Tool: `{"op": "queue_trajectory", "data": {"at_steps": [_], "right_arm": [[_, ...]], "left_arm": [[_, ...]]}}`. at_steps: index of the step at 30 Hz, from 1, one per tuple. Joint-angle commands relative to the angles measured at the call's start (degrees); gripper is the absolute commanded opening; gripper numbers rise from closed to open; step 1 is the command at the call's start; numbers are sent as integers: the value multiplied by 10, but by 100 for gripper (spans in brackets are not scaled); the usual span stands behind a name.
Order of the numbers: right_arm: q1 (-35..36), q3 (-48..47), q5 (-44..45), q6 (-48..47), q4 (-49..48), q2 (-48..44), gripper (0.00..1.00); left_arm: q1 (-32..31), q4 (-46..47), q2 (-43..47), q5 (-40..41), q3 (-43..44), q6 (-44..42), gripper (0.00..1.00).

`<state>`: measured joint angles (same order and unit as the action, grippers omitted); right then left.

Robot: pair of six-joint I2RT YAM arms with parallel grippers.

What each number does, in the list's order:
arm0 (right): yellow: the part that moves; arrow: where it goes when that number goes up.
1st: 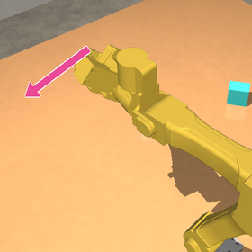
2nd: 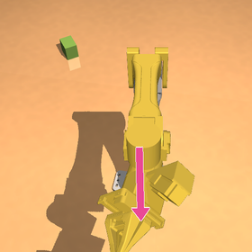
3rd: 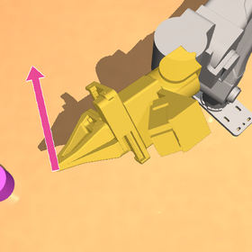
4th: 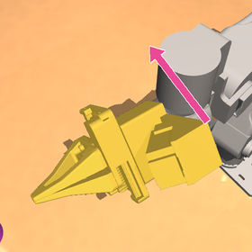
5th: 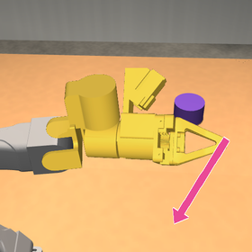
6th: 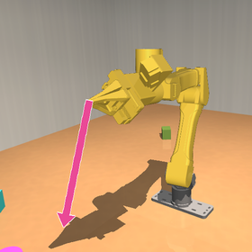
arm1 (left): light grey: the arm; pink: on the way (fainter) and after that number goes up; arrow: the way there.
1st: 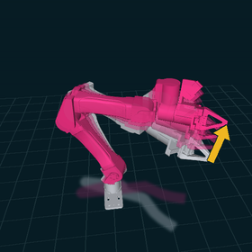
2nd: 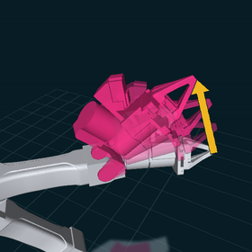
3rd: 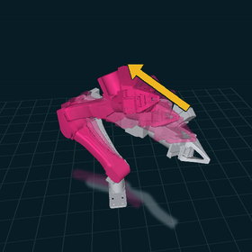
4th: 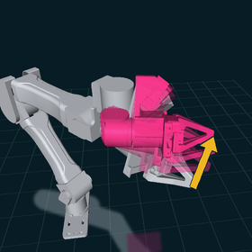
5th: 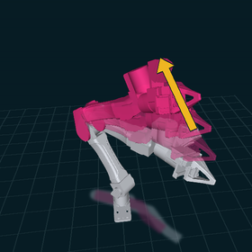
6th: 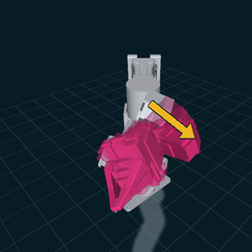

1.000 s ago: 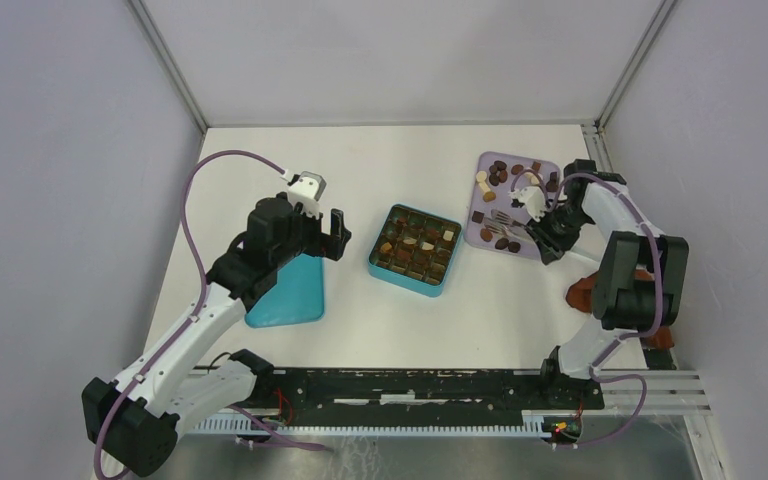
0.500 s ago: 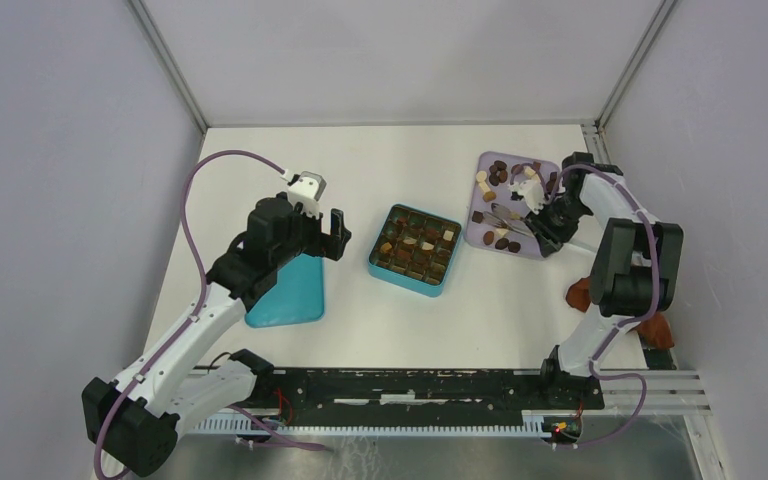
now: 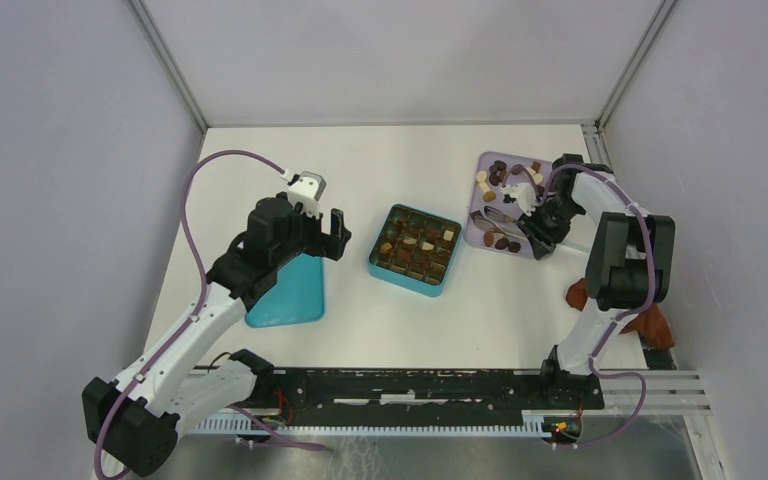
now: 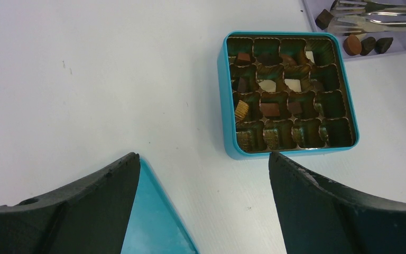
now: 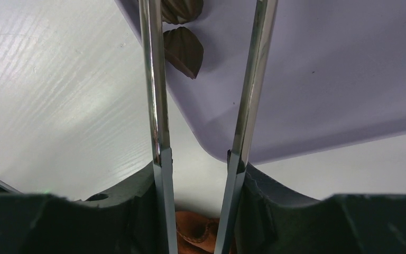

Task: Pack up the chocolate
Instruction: Pick up the fake chocolate from the plate.

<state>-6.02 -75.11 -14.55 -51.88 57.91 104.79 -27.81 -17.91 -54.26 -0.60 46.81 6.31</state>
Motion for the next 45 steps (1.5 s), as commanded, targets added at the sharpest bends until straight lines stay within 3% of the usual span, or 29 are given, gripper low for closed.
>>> {"op": "queue_trajectory", "data": {"at_steps": [1, 15, 19, 21, 26, 45], "right_arm": [[8, -30, -13, 2, 1, 1, 48], [31, -31, -1, 38, -23, 13, 50], [31, -32, 20, 48, -31, 16, 46], [31, -33, 26, 52, -32, 15, 36], [30, -37, 28, 55, -29, 7, 0], [12, -40, -12, 52, -14, -42, 0]], "left_arm": [[4, 6, 0, -9, 2, -16, 96], [3, 6, -1, -11, 2, -16, 96], [4, 6, -1, -11, 2, -16, 96], [4, 6, -1, -12, 2, -16, 96], [3, 6, 0, -12, 2, -16, 96], [3, 6, -2, -14, 3, -16, 96]]}}
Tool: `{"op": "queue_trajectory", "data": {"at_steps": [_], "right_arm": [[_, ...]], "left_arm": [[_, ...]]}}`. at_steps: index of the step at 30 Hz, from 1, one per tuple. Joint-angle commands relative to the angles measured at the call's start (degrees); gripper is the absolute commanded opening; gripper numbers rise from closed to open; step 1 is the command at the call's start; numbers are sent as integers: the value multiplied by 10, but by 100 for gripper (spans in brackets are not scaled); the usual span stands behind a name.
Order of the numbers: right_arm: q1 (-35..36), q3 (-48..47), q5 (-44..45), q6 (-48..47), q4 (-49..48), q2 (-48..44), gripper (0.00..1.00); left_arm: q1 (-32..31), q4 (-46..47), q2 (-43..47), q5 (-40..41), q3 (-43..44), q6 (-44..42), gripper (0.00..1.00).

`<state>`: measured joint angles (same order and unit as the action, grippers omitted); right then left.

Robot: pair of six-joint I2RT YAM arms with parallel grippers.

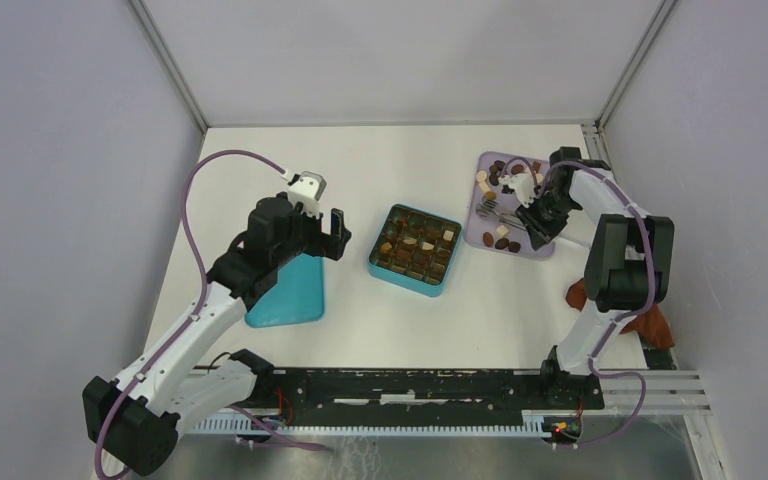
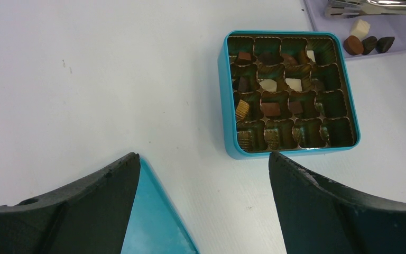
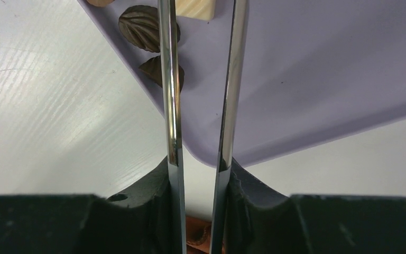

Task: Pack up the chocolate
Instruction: Pick up the fake chocolate from the plate.

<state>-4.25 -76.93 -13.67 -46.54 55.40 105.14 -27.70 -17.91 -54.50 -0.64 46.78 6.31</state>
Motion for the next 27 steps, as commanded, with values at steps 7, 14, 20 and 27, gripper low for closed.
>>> {"op": "queue_trajectory", "data": {"at_steps": [7, 14, 20, 27], "right_arm": [[-5, -23, -81, -20, 51, -95, 0], [24, -3, -145, -58, 115, -164, 0], [87, 30, -143, -63, 136, -199, 0], [145, 88, -125, -37, 114, -222, 1]], "left_arm": [[3, 6, 1, -13, 3, -16, 96], [3, 6, -1, -14, 3, -17, 96], [4, 6, 0, -14, 3, -16, 96], [3, 6, 0, -15, 3, -17, 96]]}}
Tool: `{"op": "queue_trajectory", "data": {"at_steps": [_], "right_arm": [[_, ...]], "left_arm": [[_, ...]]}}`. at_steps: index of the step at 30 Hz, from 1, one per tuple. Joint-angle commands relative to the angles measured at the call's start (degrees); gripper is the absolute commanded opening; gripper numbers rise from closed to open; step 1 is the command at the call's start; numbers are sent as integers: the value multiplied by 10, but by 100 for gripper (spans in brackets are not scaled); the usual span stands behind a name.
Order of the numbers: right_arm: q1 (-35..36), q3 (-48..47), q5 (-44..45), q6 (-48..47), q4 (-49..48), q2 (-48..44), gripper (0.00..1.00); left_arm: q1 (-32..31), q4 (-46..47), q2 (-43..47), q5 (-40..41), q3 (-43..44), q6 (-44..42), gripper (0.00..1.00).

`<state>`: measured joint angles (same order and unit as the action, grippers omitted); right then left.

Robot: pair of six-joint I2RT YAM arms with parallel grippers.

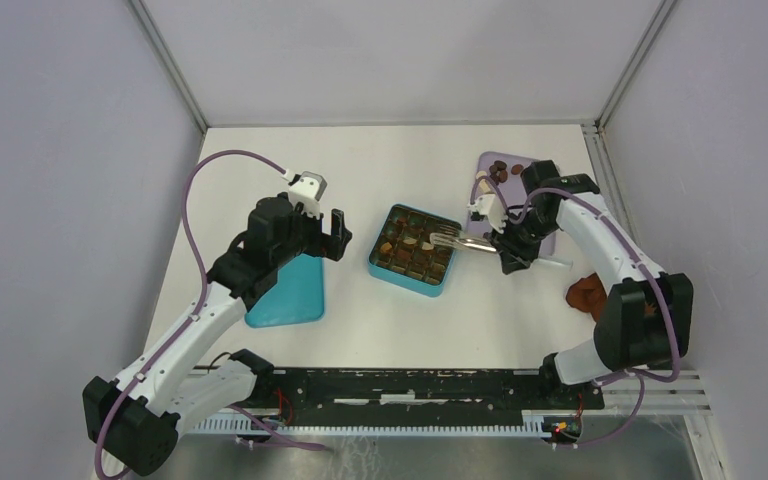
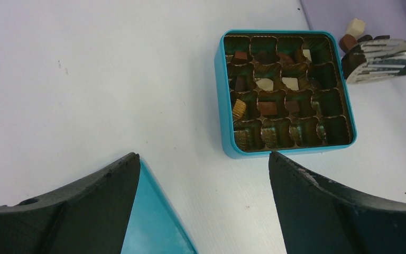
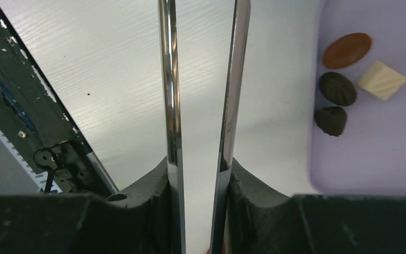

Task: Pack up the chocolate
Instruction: Pick up the fake chocolate from the plate, then place the fake chocolate in the packing box.

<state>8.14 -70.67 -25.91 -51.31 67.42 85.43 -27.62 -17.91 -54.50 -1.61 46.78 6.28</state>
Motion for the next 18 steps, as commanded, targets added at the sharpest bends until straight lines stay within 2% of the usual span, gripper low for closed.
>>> {"op": "queue_trajectory", "data": {"at_steps": [1, 4, 9, 18], "right_arm": [[26, 34, 2, 18, -11, -26, 1], [37, 55, 24, 33, -32, -28, 3], [44, 68, 49, 52, -52, -25, 13], [55, 81, 60, 59, -62, -19, 25]], "left_arm": [[3, 6, 0, -6, 3, -17, 96], [2, 6, -1, -7, 3, -16, 96], [3, 5, 0, -7, 3, -17, 96], [3, 5, 0, -7, 3, -16, 96]]}}
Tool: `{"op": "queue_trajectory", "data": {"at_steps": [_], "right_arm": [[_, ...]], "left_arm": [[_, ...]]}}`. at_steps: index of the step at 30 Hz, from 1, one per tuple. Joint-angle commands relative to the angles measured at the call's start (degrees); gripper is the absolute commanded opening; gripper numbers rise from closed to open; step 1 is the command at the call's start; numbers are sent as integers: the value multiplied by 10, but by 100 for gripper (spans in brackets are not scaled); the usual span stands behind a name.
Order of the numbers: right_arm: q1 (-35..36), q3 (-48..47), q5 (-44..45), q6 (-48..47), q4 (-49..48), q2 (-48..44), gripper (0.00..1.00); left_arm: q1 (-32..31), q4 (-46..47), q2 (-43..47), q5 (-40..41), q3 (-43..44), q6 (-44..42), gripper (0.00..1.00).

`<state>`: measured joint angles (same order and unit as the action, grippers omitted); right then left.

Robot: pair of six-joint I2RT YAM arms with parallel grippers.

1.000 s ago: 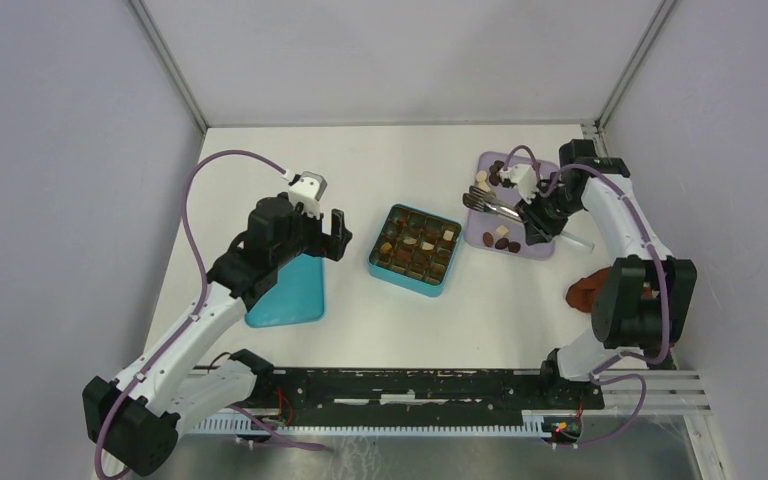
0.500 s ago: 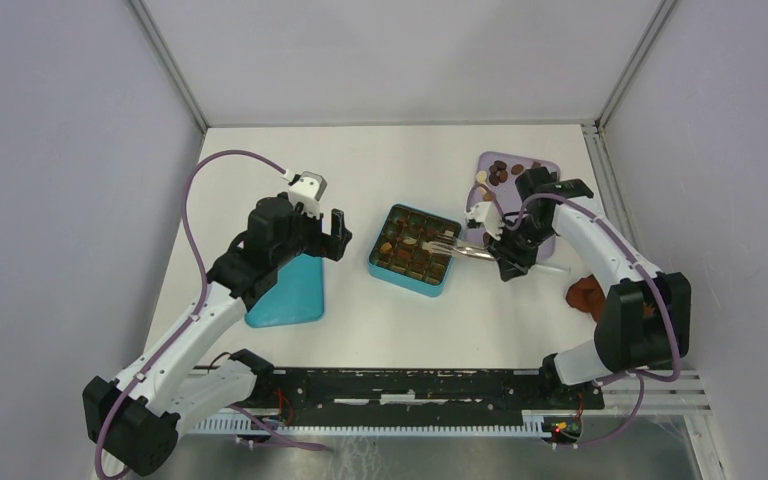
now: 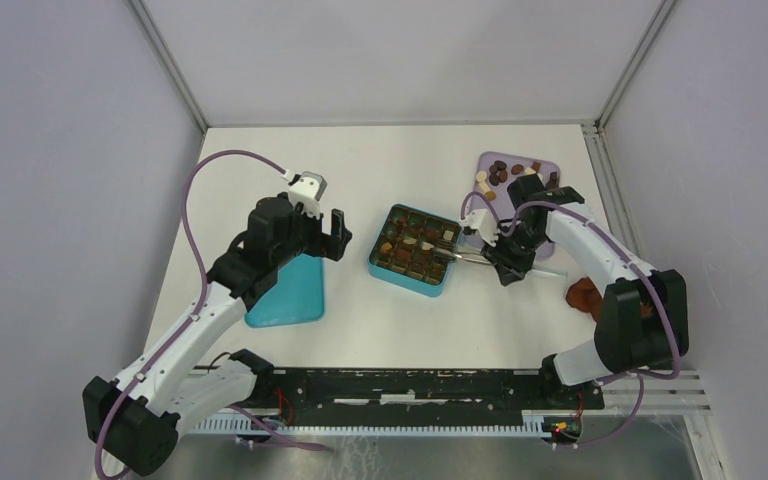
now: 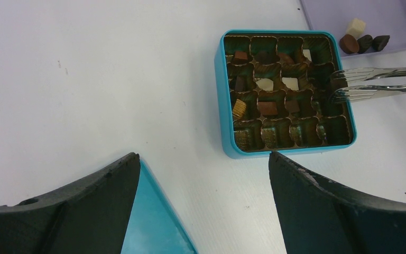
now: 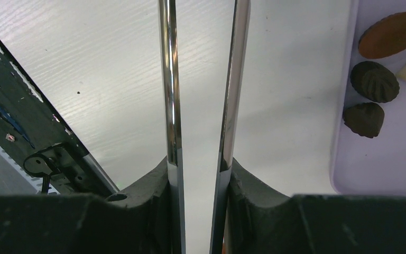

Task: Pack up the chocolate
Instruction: Place the fake chocolate in the packing box.

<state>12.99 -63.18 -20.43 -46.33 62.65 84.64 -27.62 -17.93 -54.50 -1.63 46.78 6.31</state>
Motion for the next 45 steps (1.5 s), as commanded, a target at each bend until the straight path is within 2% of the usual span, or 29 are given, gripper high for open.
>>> {"op": "queue_trajectory", "data": {"at_steps": [1, 19, 24, 33, 37, 45], "right_arm": [[7, 8, 5, 9, -16, -11, 26], [13, 12, 12, 13, -19, -14, 47], [13, 3, 4, 13, -15, -17, 46], [6, -51, -60, 27, -19, -16, 45], [-33, -83, -91, 51, -46, -11, 44], [-176, -108, -98, 65, -83, 17, 45]], "left_arm": [[3, 6, 0, -6, 3, -16, 96], [2, 5, 0, -7, 3, -17, 96], [3, 4, -1, -7, 3, -17, 96], [3, 5, 2, -6, 3, -17, 96], [3, 12, 19, -1, -1, -17, 96], [2, 14, 32, -1, -4, -15, 96]]}}
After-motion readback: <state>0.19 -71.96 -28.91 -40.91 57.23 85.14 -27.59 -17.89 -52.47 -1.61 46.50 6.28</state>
